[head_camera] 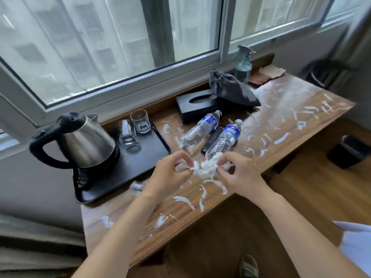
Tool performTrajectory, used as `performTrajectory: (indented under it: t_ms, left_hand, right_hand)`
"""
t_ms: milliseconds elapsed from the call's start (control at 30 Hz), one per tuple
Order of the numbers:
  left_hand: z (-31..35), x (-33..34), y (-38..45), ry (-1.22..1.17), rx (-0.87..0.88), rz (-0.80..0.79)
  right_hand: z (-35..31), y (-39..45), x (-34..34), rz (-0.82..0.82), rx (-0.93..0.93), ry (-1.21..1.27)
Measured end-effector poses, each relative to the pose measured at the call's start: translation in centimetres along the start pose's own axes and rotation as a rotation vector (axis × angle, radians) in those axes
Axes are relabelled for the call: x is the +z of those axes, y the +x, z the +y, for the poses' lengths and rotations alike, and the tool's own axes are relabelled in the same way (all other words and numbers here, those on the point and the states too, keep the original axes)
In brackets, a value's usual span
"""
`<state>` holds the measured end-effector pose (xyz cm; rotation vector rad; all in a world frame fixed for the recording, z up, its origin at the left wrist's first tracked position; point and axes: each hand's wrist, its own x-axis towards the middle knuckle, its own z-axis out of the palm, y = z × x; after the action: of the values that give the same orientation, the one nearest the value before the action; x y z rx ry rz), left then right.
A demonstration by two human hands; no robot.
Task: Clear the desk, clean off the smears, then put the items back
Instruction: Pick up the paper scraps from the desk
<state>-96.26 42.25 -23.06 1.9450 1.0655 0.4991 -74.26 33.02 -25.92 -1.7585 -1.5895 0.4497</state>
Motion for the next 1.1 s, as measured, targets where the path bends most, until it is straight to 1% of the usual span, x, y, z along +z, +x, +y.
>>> performTrajectory:
  t_ms: [133, 300, 467, 567, 800, 1000, 1100]
  left_hand:
    - [4.6, 5.7, 4.2, -0.009, 0.081, -0.033]
    - [11.1, 13.9, 9.7, 0.010, 0.131, 0.013]
    - [16.0, 20.7, 14.2, 0.025, 0.170, 0.011]
    - [17.9, 23.8, 16.3, -0.022, 0.184, -0.017]
    - [20.4, 28.8, 22.7, -0.062, 0.150, -0.005]
    - [22.0, 32.7, 31.5, -0.115, 0.143, -0.032]
    - [23.7, 35.2, 36.7, -0.157, 0.172, -0.084]
  right_hand:
    - [4.9, 0.0, -5.8, 0.096, 0.011, -0.038]
    - [11.9, -0.1, -13.8, 0.152, 0.074, -0.040]
    - [17.9, -0.4, -20.1, 0.207, 0.141, -0.059]
    - [20.7, -0.2, -22.7, 0.236, 0.191, -0.014]
    - [26.4, 2.7, -26.3, 0.275, 0.246, -0.003]
    - [32.5, 8.0, -30.3, 0.304, 0.258, -0.015]
    - [36.0, 10.4, -33.2, 0.334, 0.262, -0.070]
